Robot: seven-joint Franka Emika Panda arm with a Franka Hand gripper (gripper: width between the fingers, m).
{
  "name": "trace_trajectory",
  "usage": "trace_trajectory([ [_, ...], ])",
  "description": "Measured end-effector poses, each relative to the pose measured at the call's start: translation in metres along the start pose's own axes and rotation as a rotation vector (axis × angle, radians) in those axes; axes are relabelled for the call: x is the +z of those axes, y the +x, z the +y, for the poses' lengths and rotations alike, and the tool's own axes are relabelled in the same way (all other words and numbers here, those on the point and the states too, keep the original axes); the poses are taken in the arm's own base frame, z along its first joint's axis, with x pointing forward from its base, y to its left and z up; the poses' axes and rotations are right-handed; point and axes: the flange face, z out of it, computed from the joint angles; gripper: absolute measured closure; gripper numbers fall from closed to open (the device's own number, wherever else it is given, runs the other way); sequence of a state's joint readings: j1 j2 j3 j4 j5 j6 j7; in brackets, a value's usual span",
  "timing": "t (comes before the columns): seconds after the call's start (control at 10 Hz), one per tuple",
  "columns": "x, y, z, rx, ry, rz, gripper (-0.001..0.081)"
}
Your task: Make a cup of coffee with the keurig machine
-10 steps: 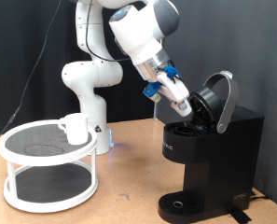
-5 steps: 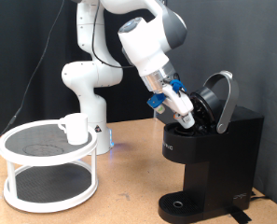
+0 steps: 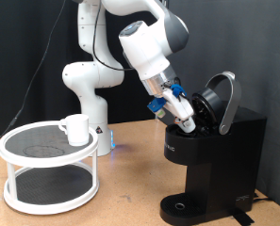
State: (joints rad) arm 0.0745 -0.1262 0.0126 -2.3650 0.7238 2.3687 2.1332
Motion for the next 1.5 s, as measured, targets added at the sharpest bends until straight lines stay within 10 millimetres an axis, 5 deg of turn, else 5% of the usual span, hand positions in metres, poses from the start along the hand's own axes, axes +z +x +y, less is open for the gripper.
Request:
trace_trajectory([
  [0.6,0.004,0.004,-0.005,0.004,0.01,0.009,0.0437],
  [0.7,0.007,0.005,-0.006,0.007,0.009,0.013,0.0212],
  [0.8,0.007,0.004,-0.006,0.007,0.01,0.013,0.0212],
  [0.9,0.007,0.004,-0.007,0.008,0.008,0.008,0.0101],
  [1.2,-0.006,0.008,-0.01,0.005,-0.059,-0.036,0.0072],
  [1.5,-0.04,0.012,-0.011,0.009,-0.13,-0.05,0.0072],
])
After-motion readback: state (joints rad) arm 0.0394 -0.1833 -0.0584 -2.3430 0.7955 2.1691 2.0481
